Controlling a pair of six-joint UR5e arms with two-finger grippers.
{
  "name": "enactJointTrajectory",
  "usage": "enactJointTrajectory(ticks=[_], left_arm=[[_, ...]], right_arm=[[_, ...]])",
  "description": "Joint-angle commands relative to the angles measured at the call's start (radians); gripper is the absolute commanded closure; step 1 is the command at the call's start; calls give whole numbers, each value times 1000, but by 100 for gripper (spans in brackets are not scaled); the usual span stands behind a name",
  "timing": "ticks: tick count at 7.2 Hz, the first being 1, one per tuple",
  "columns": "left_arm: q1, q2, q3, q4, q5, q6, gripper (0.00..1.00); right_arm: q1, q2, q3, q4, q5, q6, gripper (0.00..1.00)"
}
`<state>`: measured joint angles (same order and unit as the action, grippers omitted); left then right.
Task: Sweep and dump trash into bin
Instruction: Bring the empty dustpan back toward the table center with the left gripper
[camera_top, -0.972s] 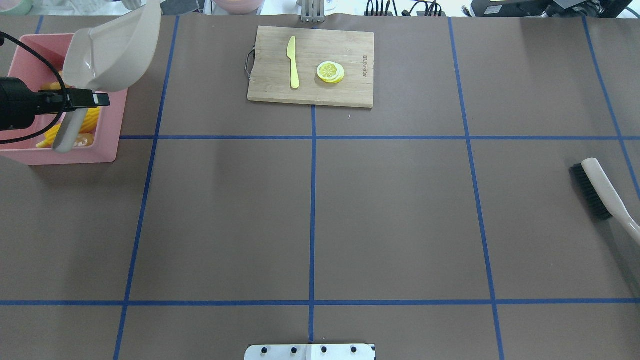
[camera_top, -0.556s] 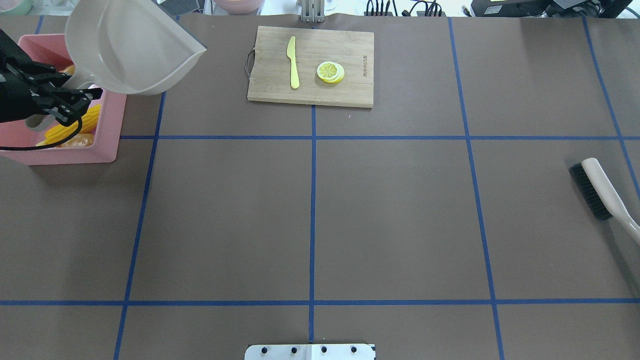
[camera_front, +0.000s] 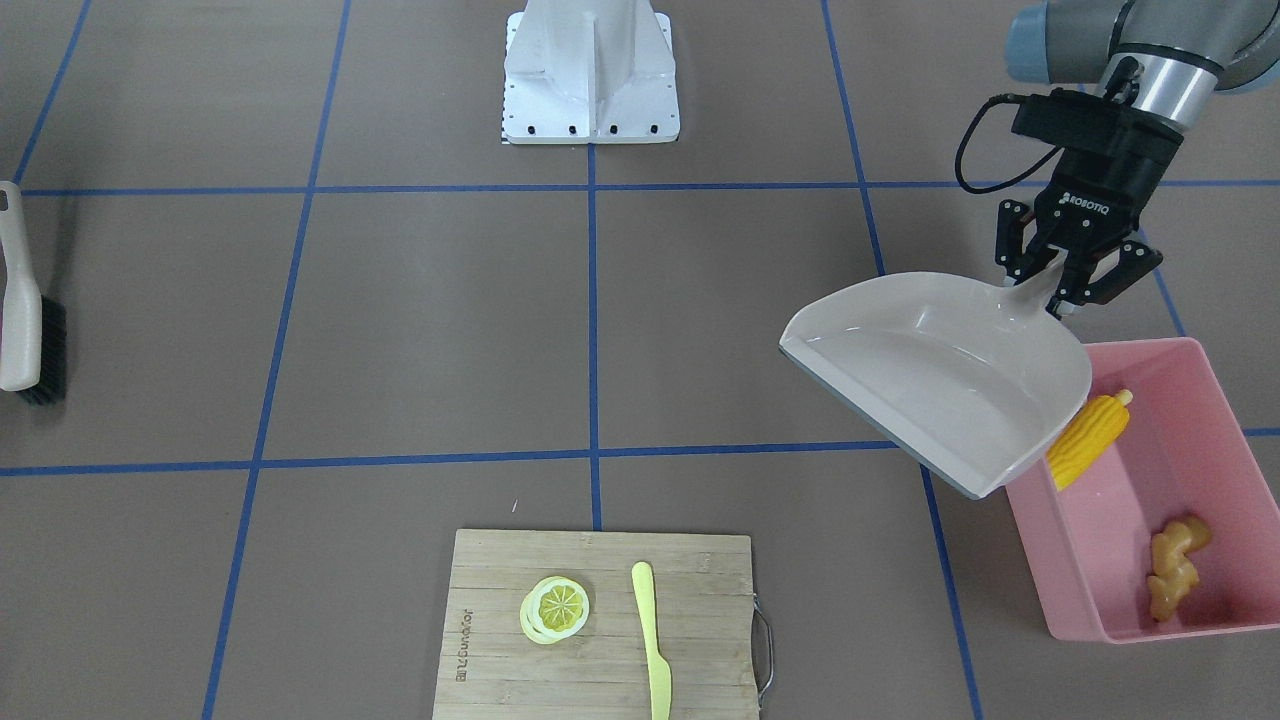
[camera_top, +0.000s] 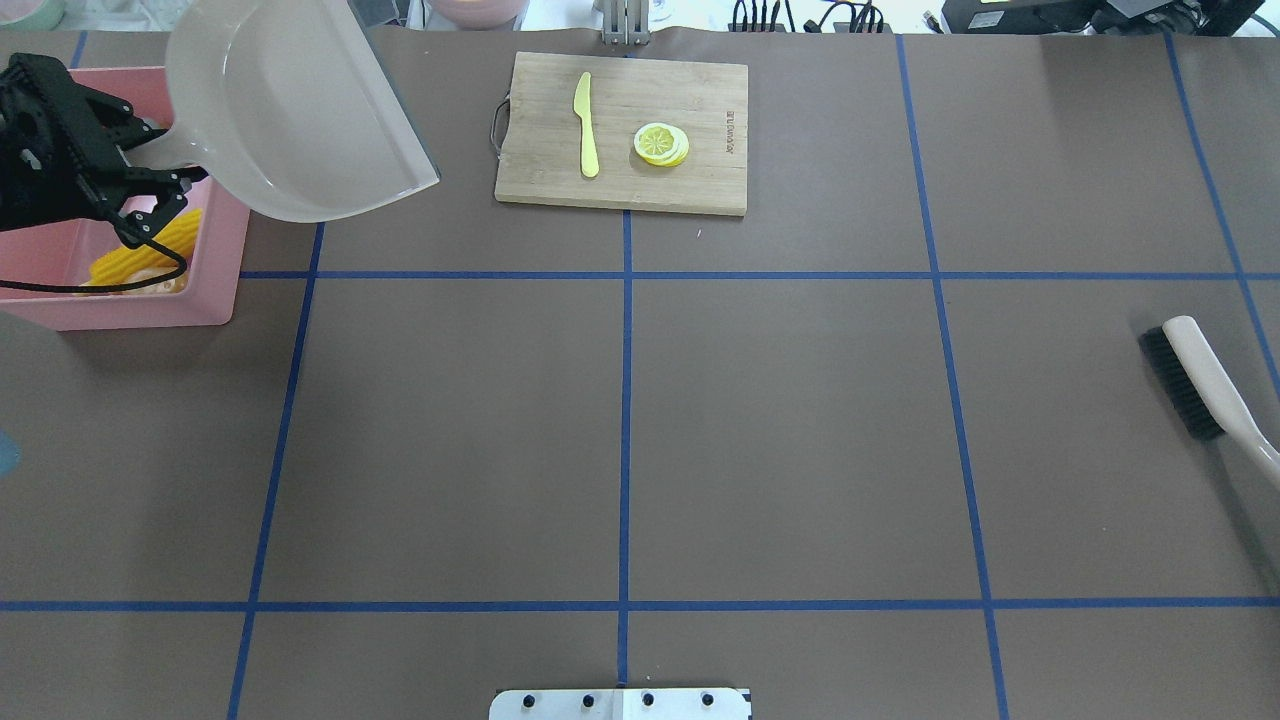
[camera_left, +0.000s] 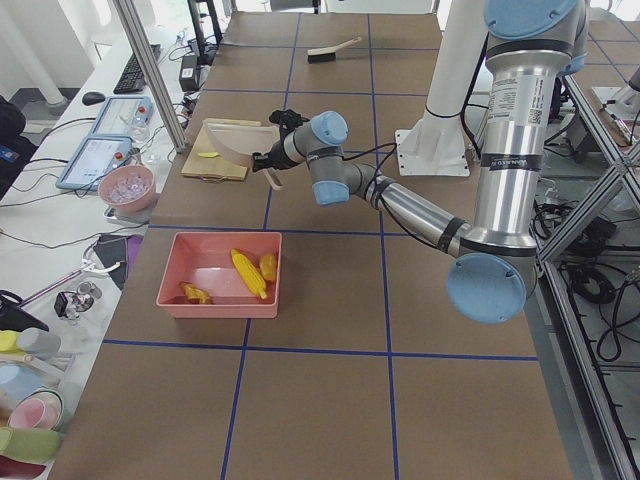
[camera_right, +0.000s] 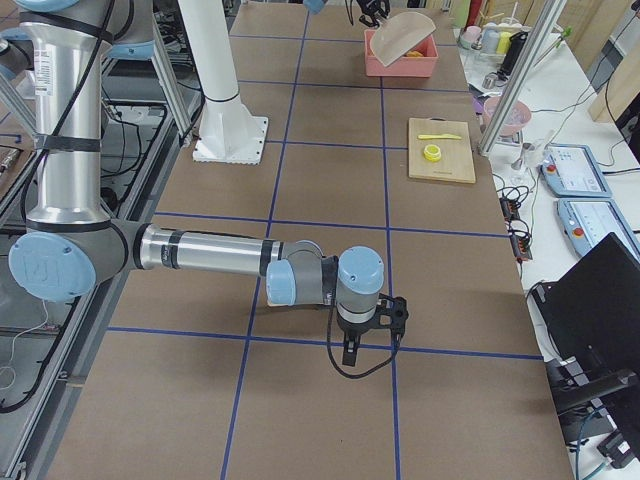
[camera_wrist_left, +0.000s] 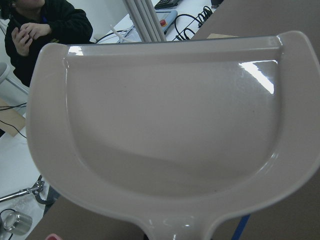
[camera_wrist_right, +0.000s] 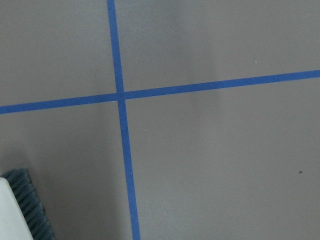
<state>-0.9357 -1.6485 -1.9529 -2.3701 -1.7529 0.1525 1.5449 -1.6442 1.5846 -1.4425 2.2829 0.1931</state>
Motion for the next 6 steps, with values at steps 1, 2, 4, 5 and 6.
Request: enactJointTrajectory(ticks=[1,2,4,5,6], left_arm=[[72,-43,2,136,3,44,100],[133,-66,9,181,-2,51,100],[300,-82,49,190,-2,58,100],[332,-100,67,201,-3,197,100],[346,-135,78,285,-63,255,100]], right_arm=[[0,-5,20,11,-19,2,0],[-3,-3,11,11,-48,-1,0],[-9,-3,9,8,-46,2,0],[-9,-5,9,10,-42,3,0],[-11,-5,-3,2,-39,3,0]])
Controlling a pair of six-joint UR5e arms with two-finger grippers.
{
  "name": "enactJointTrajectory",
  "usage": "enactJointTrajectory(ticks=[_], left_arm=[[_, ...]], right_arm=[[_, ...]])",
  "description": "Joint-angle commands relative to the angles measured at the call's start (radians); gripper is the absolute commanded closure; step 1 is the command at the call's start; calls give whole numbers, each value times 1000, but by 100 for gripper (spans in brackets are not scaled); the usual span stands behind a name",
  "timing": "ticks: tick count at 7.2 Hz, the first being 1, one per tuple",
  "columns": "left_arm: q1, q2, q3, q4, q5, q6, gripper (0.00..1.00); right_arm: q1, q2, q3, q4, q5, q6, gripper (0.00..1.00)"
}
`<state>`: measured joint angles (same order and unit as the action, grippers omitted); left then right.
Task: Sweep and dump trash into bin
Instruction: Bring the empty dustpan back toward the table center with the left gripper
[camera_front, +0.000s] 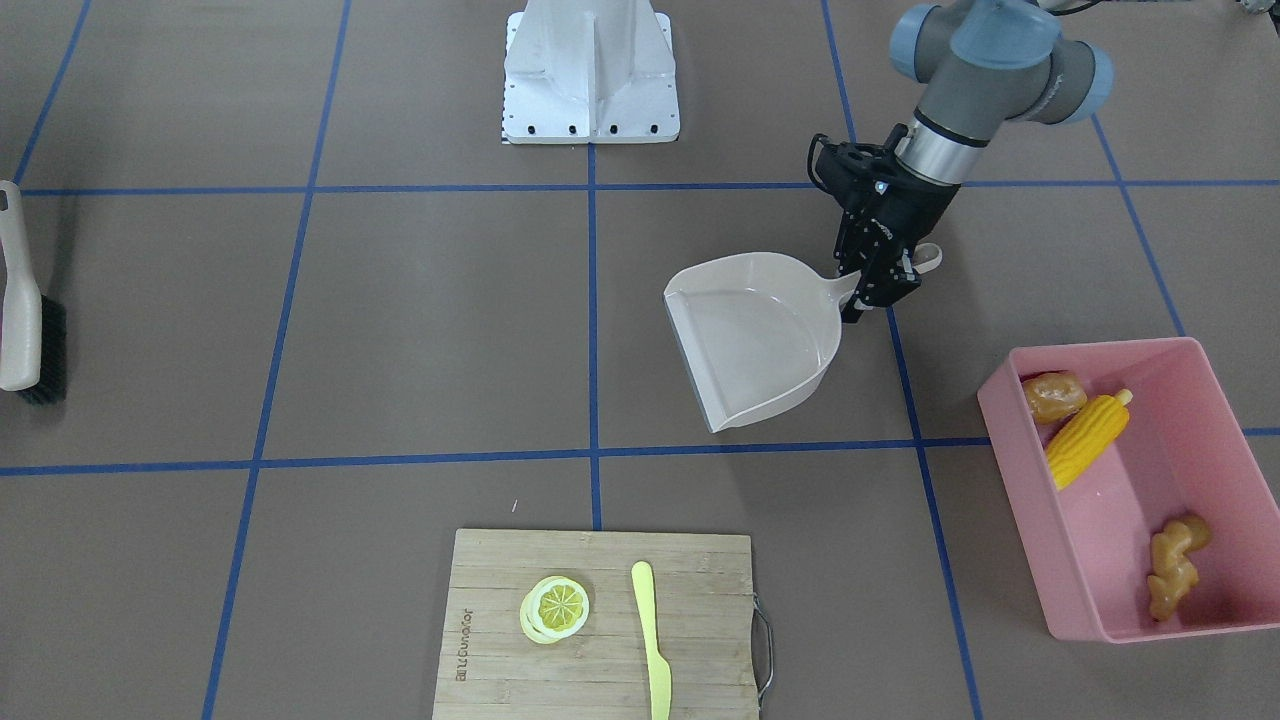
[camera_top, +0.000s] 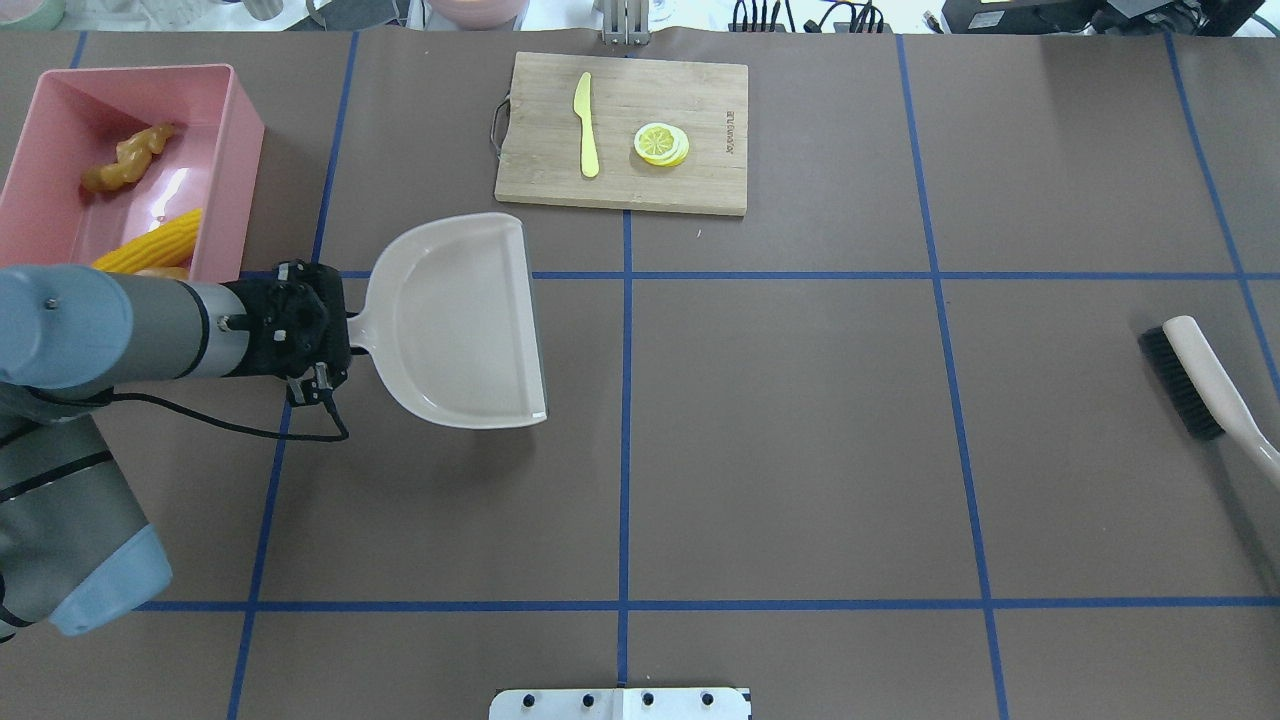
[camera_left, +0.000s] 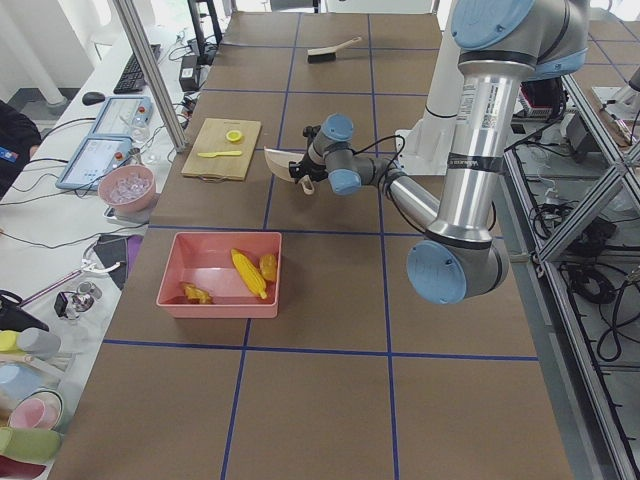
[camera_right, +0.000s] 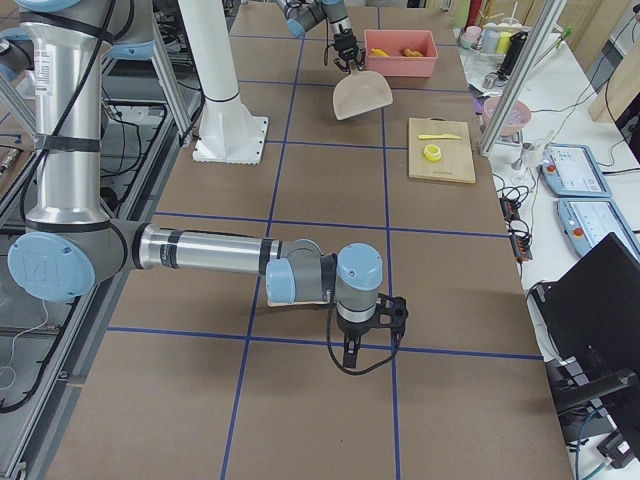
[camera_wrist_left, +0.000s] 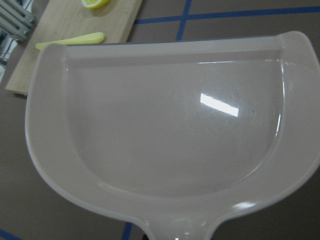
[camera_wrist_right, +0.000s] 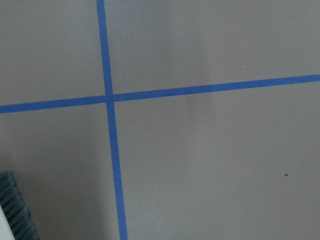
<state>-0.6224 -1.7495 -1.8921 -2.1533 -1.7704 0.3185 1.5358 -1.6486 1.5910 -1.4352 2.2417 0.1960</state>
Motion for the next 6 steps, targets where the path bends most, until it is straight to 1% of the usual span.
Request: enactJointTrajectory(ticks=[1,2,3,4,6], left_arm=[[33,-112,42,166,-146,91,100],[32,-152,57,191,-194,94,100],[32,-154,56,191,-216,94,100],[29,-154,60,196,-277,91,100],[24,-156,68,211,-322,67,100]], right_arm=[[-3,0,-28,1,-1,0,0],[-3,0,-41,4,-1,2,0],[-3,0,-60,4,-2,2,0],[-5,1,-65,6,-1,2,0],[-11,4,-68,6,-7,2,0]])
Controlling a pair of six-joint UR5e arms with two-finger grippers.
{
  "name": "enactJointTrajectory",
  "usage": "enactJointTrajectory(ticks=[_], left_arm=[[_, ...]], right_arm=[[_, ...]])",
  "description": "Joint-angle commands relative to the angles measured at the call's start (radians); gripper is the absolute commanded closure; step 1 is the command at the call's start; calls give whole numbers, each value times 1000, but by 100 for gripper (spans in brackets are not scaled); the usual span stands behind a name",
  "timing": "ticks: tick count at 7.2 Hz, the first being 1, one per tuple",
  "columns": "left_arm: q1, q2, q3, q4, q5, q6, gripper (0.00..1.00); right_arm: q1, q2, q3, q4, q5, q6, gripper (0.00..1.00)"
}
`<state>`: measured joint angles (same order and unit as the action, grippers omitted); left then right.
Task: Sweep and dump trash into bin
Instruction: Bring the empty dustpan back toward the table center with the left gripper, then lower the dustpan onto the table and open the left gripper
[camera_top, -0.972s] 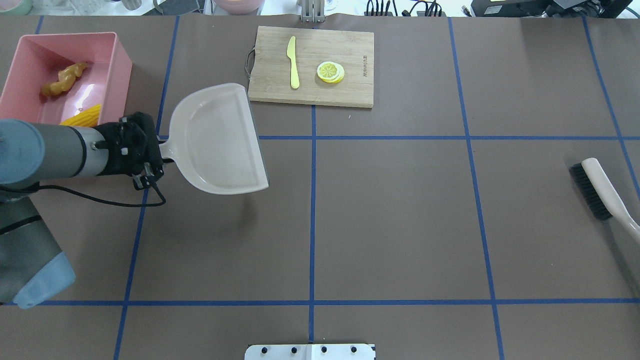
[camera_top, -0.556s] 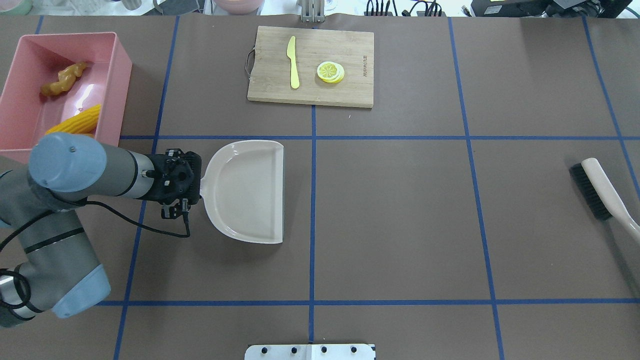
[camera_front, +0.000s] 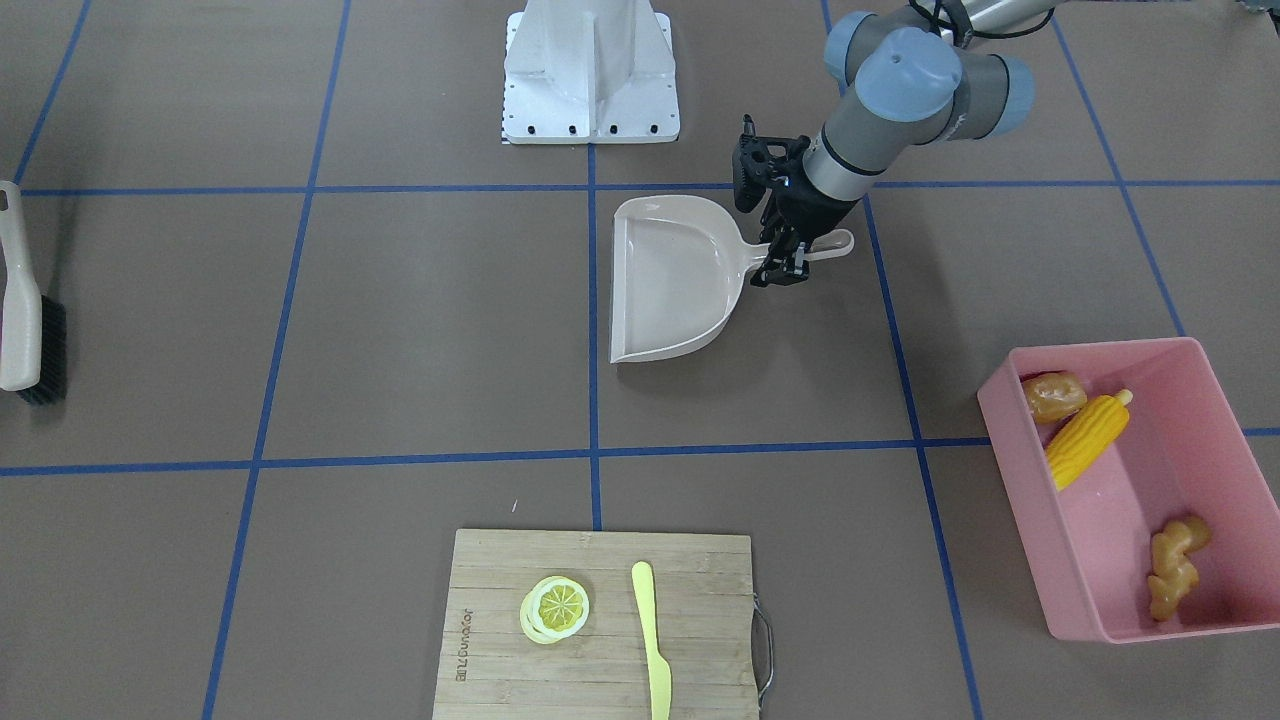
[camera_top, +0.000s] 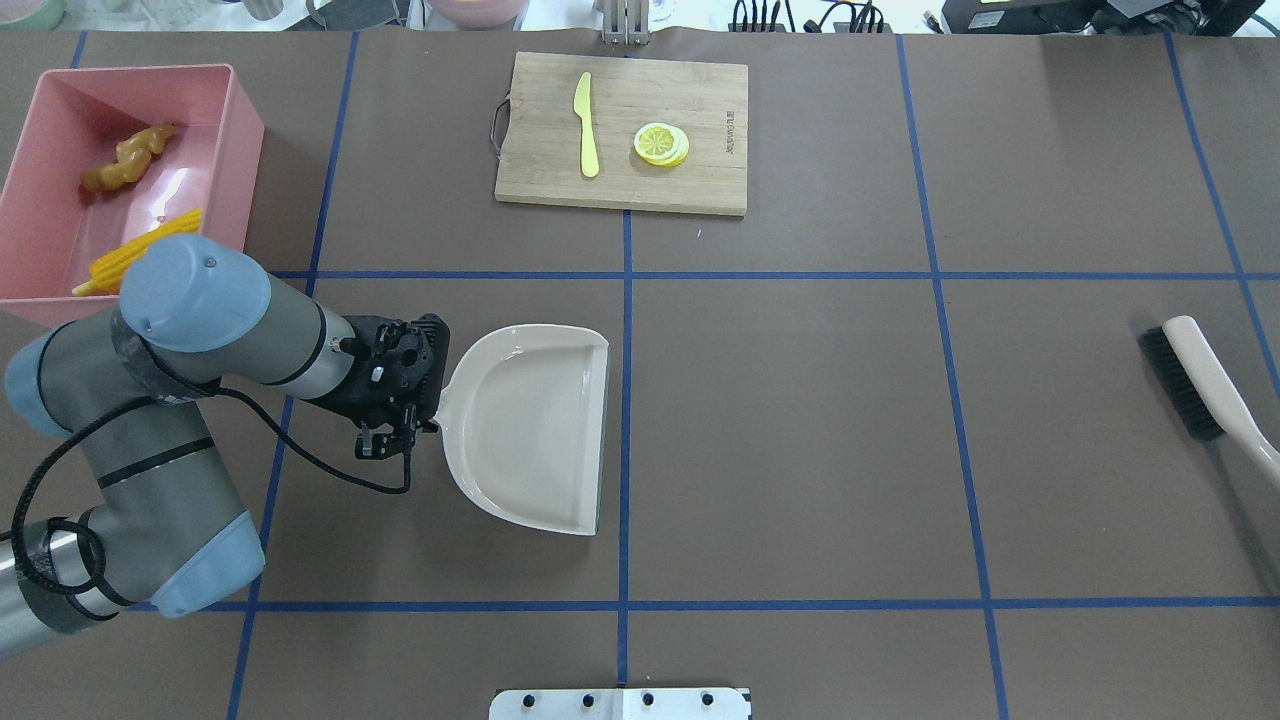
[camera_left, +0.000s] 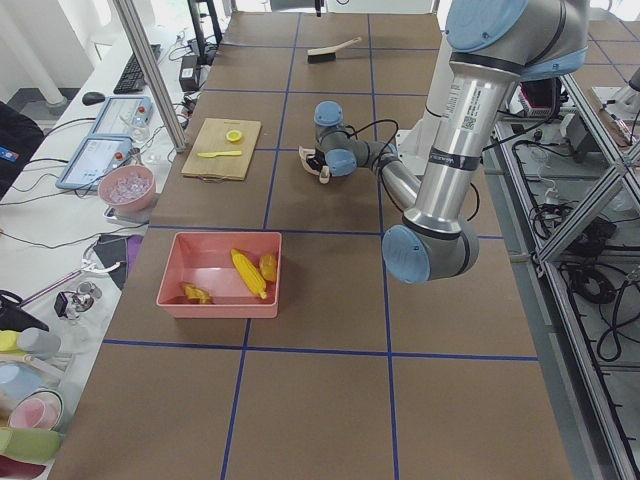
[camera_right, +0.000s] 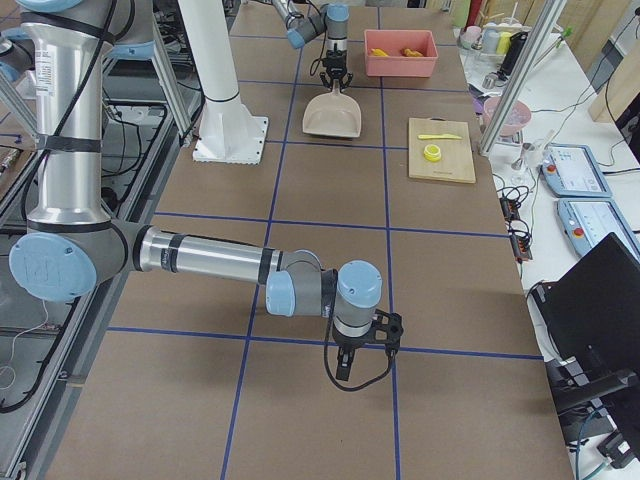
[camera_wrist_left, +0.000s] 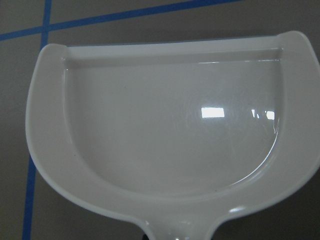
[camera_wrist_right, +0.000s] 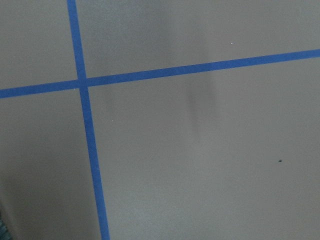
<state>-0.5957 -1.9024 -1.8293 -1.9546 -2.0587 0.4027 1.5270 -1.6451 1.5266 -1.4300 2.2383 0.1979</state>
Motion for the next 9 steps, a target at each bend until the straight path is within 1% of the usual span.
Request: enactJointTrajectory(ticks=[1,5,7,9], left_arm=[[-3,-9,5,25,-40,-74,100],[-18,-24,36,13,-26,-67,100],[-39,-23,54,13,-26,40,100],[-41,-33,76,9,-28,57,100]], right_arm=[[-2,1,-5,3,-5,0,0],[-2,10,-14,5,-3,0,0],[-4,8,-22,5,-5,0,0],[-4,8,-22,3,-5,0,0]])
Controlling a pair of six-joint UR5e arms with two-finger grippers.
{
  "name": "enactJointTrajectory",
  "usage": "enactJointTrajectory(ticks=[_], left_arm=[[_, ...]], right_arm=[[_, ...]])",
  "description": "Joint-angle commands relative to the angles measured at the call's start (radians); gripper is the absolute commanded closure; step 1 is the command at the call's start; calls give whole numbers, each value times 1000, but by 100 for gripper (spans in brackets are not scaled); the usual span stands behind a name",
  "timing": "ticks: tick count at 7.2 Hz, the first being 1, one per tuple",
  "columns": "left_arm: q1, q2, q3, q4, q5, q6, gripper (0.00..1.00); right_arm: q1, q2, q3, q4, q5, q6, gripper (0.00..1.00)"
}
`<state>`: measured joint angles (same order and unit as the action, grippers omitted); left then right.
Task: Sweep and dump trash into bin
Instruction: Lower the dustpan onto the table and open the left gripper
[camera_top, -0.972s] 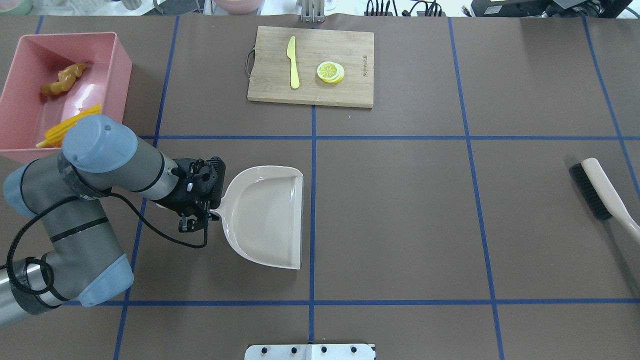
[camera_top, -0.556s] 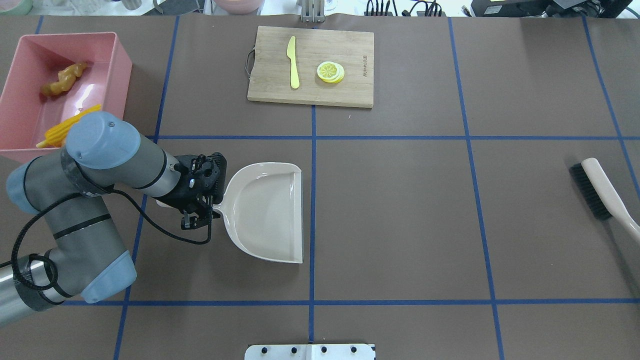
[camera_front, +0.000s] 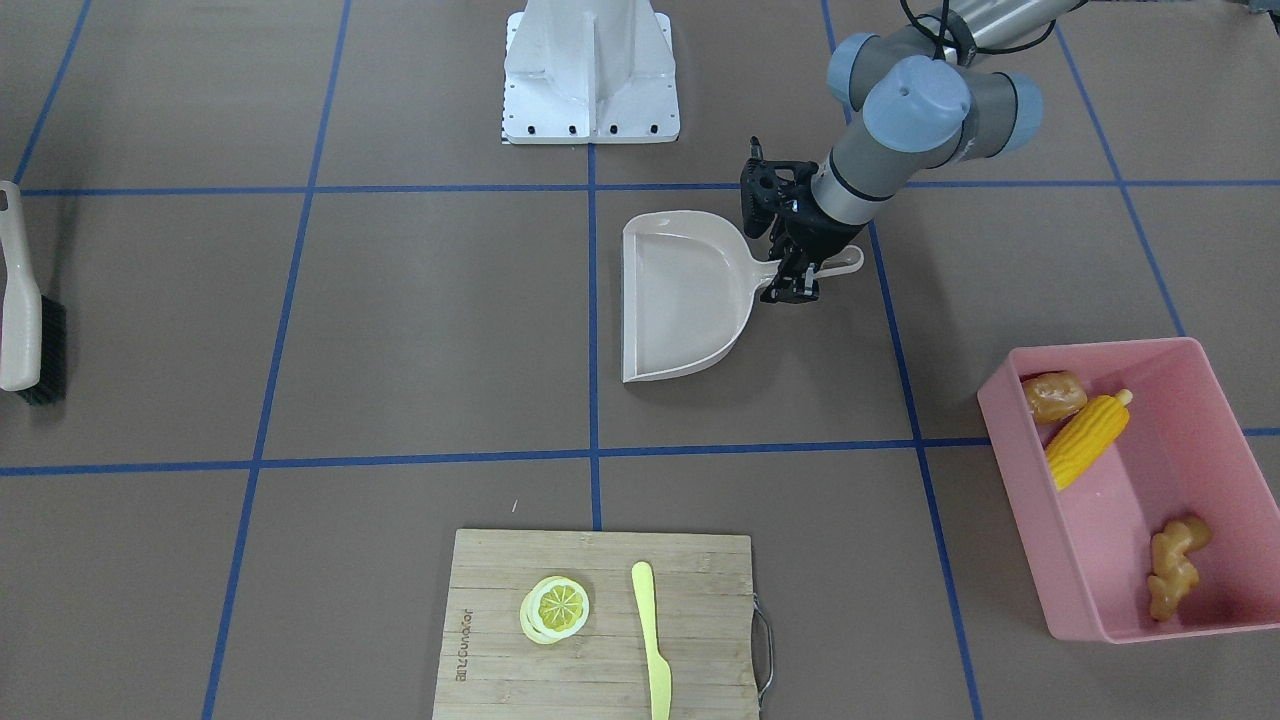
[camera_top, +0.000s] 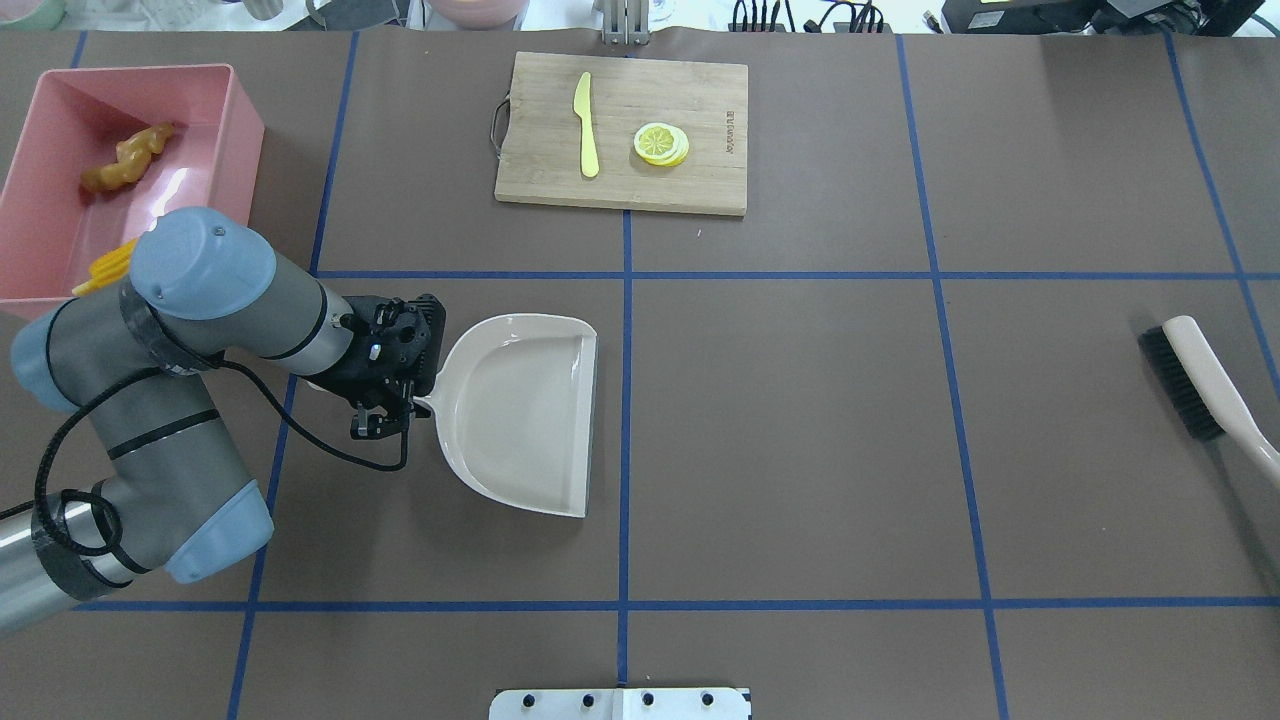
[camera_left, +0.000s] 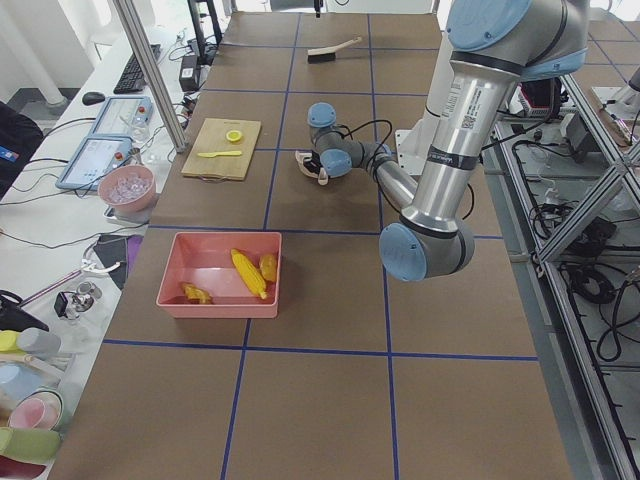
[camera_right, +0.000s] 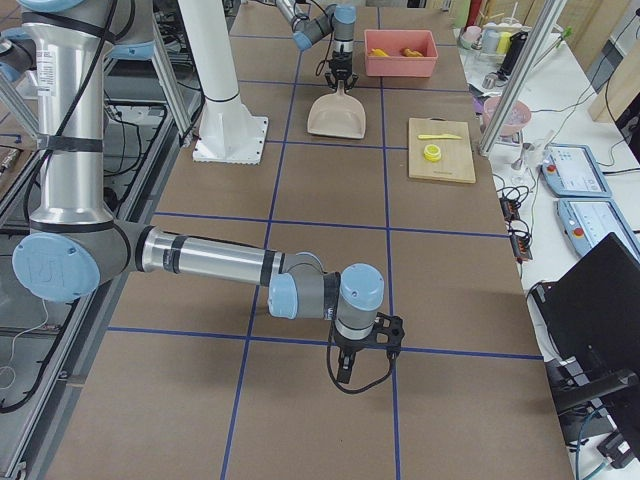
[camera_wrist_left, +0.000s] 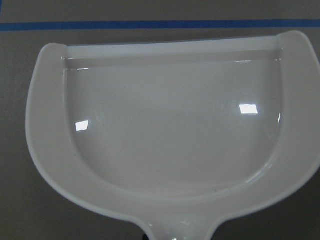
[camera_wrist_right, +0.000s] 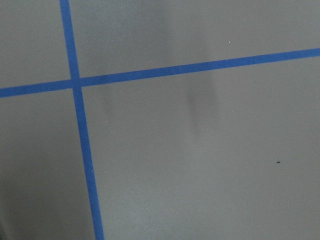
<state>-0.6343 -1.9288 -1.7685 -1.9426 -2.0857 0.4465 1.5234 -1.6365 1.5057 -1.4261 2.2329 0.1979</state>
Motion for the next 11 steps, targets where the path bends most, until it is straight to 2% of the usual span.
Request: enactJointTrajectory(ticks=[1,2,3,4,5,6,7,10,11], left_arm=[[-2,-27,36,-12,-1,11,100],[1,-32,41,-15,-1,11,100],[1,-32,43,-15,-1,6,89],[1,-30,43,-13,-1,1,55],[1,-30,47,-13,-1,-2,29],[1,-30,46,-13,-2,-2,13],[-11,-24,34,-13,-2,-3,3],[-189,-12,-28,7,1,0,2],[-247,5,-28,63,50,1,2]], right_arm=[[-2,0,-1,0,-1,0,0],[-3,0,-1,0,1,0,0],[-3,1,-1,1,1,0,0],[-3,1,1,1,2,0,0],[-3,1,1,1,2,0,0],[-3,1,1,1,4,0,0],[-5,1,-1,0,2,0,0],[-6,0,-1,0,1,0,0],[-6,0,-1,0,1,0,0]])
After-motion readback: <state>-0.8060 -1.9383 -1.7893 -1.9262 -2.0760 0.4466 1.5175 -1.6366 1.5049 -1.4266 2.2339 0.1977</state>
